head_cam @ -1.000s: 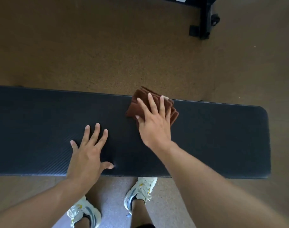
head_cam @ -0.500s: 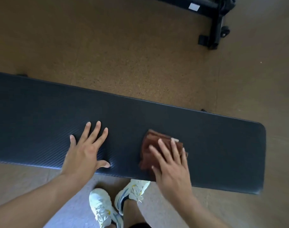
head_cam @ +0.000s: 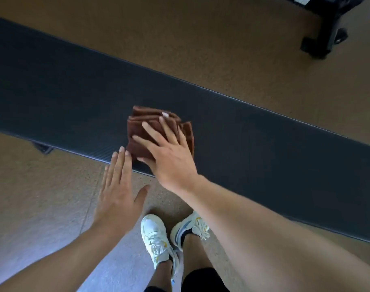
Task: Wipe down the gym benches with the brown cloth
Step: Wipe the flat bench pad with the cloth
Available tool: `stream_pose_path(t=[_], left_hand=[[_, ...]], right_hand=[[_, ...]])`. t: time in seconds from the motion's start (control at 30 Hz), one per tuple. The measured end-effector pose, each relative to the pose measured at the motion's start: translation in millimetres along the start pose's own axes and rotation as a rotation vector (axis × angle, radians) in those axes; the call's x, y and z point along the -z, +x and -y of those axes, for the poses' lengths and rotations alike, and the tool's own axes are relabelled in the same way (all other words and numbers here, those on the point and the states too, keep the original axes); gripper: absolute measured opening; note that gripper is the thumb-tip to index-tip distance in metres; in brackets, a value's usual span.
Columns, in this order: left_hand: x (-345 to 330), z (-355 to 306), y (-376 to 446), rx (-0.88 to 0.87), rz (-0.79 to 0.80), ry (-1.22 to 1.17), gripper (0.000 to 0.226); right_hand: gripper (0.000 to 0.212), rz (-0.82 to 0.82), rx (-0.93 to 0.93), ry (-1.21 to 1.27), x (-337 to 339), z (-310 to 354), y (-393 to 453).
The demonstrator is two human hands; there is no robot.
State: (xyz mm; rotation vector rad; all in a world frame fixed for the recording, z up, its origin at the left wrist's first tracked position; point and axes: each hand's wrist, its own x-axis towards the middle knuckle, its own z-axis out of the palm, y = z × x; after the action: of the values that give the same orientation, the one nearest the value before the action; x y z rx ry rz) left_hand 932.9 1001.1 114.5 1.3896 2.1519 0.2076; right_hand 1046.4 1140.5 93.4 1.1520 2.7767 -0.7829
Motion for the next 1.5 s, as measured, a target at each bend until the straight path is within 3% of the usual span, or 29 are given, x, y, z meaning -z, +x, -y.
stream_pose_path(t=[0.07,0.17,0.3,0.47,0.63,0.77,0.87,0.97,1.13,1.33,1.43,1.5], left_hand=[[6,19,-9,-0.011,0.050,0.060,0.096],[13,34,-14,-0.027,0.064,0.062,0.093],[19,39,-17,0.065,0.077,-0.078,0.089],[24,36,-29,-0.011,0.135,-0.129,0.088],[30,40,-20,-0.048,0.111,-0.149,0.082],[30,35,1,-0.128,0.109,-0.065,0.085],[25,13,11,-0.111,0.128,-0.089,0.091],[11,-17,17,-0.182,0.167,-0.032,0.093],[-15,-84,29,-0.287,0.216,-0.040,0.095],[-24,-172,58,-0.264,0.225,-0.055,0.085],[-29,-201,64,-0.289,0.243,0.035,0.089],[-36,-216,64,-0.276,0.258,0.114,0.101]], right_hand=[[0.049,0.022,0.042,-0.043,-17,6,-44],[0.053,0.084,-0.056,-0.111,-22,-9,-105],[0.059,0.224,-0.134,-0.204,-7,-24,-136],[0.064,0.200,-0.341,-0.175,29,-36,-97],[0.068,0.128,-0.443,-0.027,68,-67,7],[0.065,-0.009,-0.463,0.000,42,-60,16],[0.057,-0.115,-0.348,-0.051,11,-43,-36],[0.056,-0.098,-0.266,-0.082,-14,-36,-119],[0.057,-0.049,-0.299,-0.075,-14,-77,-221],[0.059,-0.164,-0.537,0.006,51,-174,-155],[0.061,-0.110,-0.623,0.088,94,-222,-98],[0.061,-0.077,-0.581,0.085,100,-232,-92]])
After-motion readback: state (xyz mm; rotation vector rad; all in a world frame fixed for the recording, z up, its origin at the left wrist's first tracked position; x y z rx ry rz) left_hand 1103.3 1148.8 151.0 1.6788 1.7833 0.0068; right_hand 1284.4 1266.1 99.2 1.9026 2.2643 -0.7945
